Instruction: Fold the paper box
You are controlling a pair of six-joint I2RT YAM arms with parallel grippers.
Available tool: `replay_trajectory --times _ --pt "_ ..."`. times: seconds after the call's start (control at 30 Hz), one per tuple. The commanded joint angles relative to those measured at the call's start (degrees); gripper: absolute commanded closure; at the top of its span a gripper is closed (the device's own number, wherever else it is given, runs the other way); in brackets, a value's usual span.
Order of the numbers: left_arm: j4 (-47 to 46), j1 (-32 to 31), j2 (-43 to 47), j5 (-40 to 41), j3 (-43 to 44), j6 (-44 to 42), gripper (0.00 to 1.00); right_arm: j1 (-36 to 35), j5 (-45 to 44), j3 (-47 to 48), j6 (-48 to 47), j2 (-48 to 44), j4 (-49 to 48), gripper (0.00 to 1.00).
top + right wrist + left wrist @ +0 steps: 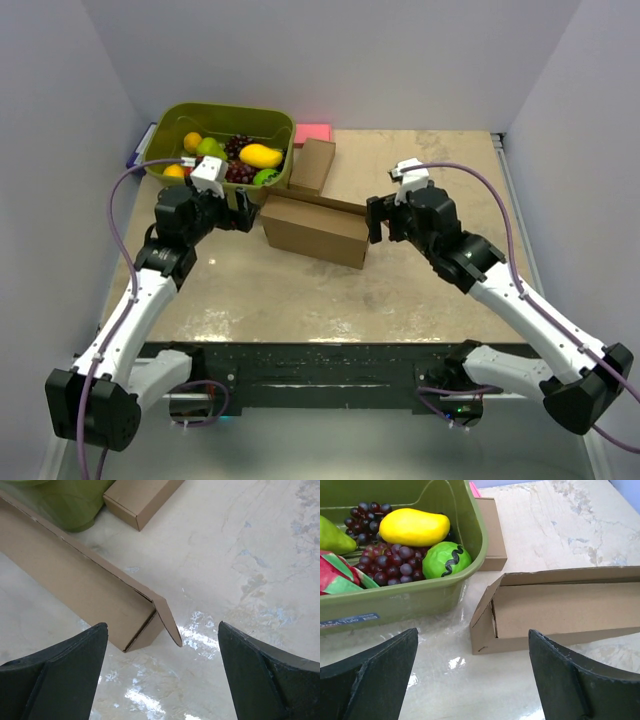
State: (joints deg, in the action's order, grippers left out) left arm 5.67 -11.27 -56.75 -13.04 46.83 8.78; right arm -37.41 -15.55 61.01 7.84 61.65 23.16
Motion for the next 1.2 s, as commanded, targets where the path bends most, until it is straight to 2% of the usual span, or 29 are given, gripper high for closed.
replay_trajectory --times 0.0,0.33,0.57,0.67,0.7,0.87,1.03,1.17 --pt "-4.3 0.4 -1.6 -2.4 1.7 -4.5 0.06 1.5 -0.2 -1.9 3.5 -3.3 -4.3 0.07" --pt "-4.8 0.4 -8.2 -4.0 4.8 -4.6 0.18 1.7 -1.2 -3.4 3.0 -2.5 -5.1 0.16" --pt "-7.9 0.4 -9.5 -5.0 4.6 -3.7 0.28 1.6 -1.9 -4.7 3.2 -0.7 -4.3 0.32" --pt "-8.5 0.4 -10.2 -6.0 4.5 -2.9 0.32 1.6 -1.9 -5.3 3.6 -0.4 -3.7 0.40" --pt "-9.0 0.4 -10.6 -6.4 4.5 -2.3 0.33 1.6 -1.7 -5.2 3.8 -0.2 -3.5 0.47" --pt "-9.7 0.4 -11.9 -8.2 4.5 -0.8 0.37 1.6 -1.9 -5.2 4.1 -0.3 -1.8 0.61" --pt "-10.4 0.4 -11.3 -8.6 4.1 -0.2 0.51 1.7 -1.2 -5.5 3.3 0.2 -2.0 0.68" --pt "-10.6 0.4 -10.8 -8.8 4.0 0.2 0.59 1.6 -0.4 -5.3 3.2 0.9 -2.8 0.83"
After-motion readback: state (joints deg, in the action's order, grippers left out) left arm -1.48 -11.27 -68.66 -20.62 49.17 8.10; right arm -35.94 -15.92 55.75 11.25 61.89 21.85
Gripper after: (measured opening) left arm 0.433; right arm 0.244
